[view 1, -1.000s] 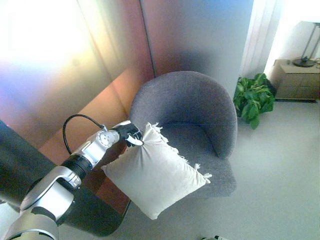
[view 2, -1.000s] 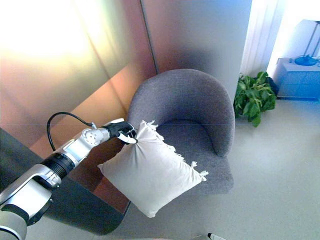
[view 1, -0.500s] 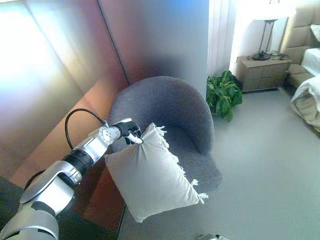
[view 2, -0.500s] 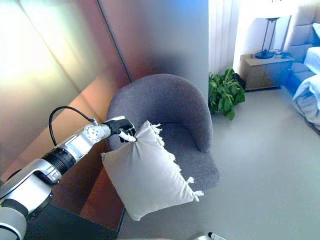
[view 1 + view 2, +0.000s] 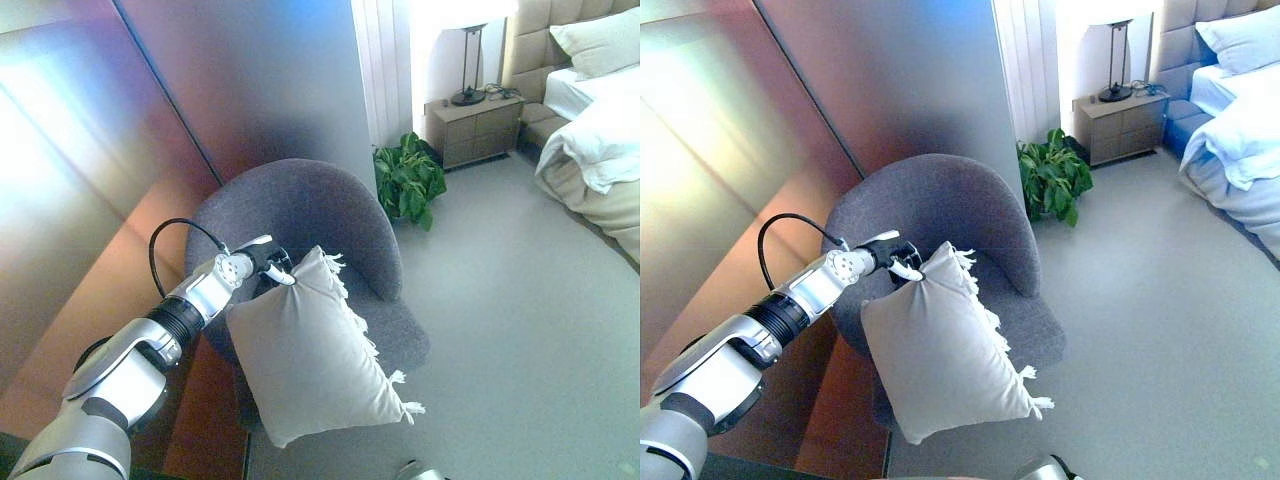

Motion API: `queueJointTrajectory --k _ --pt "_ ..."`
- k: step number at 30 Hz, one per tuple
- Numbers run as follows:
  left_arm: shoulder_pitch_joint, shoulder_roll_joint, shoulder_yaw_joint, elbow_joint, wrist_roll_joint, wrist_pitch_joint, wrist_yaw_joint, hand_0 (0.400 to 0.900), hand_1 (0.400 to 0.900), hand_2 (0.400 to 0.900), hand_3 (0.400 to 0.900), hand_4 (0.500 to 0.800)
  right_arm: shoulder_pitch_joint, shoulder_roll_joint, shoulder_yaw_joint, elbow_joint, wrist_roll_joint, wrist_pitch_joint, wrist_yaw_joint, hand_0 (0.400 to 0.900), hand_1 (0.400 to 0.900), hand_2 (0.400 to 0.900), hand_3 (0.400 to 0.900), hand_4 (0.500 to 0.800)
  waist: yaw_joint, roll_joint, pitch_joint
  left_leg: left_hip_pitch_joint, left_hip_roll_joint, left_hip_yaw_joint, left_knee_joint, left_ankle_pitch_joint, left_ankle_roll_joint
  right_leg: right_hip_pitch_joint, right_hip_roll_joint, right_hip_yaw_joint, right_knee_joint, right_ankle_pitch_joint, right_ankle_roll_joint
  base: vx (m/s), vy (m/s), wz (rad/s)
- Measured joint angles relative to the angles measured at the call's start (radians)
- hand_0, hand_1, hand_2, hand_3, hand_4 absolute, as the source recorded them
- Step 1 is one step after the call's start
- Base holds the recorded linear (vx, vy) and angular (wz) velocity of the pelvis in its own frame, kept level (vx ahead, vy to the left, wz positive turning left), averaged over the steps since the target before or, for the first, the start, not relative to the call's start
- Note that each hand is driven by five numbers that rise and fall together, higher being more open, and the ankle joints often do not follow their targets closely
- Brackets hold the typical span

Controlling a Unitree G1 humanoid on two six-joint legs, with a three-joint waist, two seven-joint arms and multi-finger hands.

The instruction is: Pick up the pillow and put it on the sofa.

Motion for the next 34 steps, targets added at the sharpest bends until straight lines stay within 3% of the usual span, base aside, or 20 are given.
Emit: queueJointTrajectory --k 4,8,23,32,34 --pt "0.0 -0.01 0.01 0.009 -0.022 -0.001 0.01 0.9 0.9 0.9 0.9 0.8 0.004 -0.001 0.0 0.0 0.0 -0.008 0.001 0.9 0.9 0.9 0.9 0.8 0.004 0.0 0.001 0.001 0.0 0.0 0.0 -0.001 0.0 0.001 0.0 -0.001 0.0 0.0 0.0 0.0 -0.026 -0.01" --pt "-0.021 -0.01 0.072 0.013 -0.031 -0.001 0.031 0.9 0.9 0.9 0.9 0.8 0.006 -0.005 0.003 0.0 -0.001 -0.008 0.001 0.9 0.9 0.9 0.9 0.8 0.006 0.0 0.0 0.004 0.0 -0.002 0.0 -0.002 -0.001 0.005 0.0 -0.002 0.0 0.0 0.0 0.0 0.0 0.0" --pt "-0.057 -0.006 0.093 0.013 -0.096 0.005 0.029 0.9 0.9 0.9 0.9 0.8 0.012 -0.008 0.015 0.0 -0.001 -0.011 -0.007 0.9 0.9 0.9 0.9 0.8 0.02 0.0 0.0 0.017 0.001 -0.007 0.0 -0.003 -0.002 0.019 0.0 -0.008 0.0 0.0 0.0 -0.01 0.004 0.0" --pt "-0.017 -0.007 0.12 -0.057 -0.283 -0.008 -0.018 0.9 0.9 0.9 0.9 0.8 0.007 0.001 0.047 -0.002 -0.013 -0.009 -0.029 0.9 0.9 0.9 0.9 0.8 0.073 -0.028 -0.007 0.017 0.005 -0.024 0.0 0.0 -0.001 0.019 0.003 -0.026 -0.001 -0.002 -0.003 -0.04 0.008 -0.01" --pt "0.02 -0.034 0.144 -0.059 -0.301 -0.015 -0.037 0.9 0.9 0.9 0.9 0.8 0.005 0.013 0.058 -0.002 -0.021 -0.003 -0.031 0.9 0.9 0.9 0.9 0.8 0.094 -0.048 -0.017 0.017 0.009 -0.025 0.0 0.0 -0.004 0.02 0.007 -0.03 -0.001 -0.003 -0.004 -0.05 0.019 -0.01"
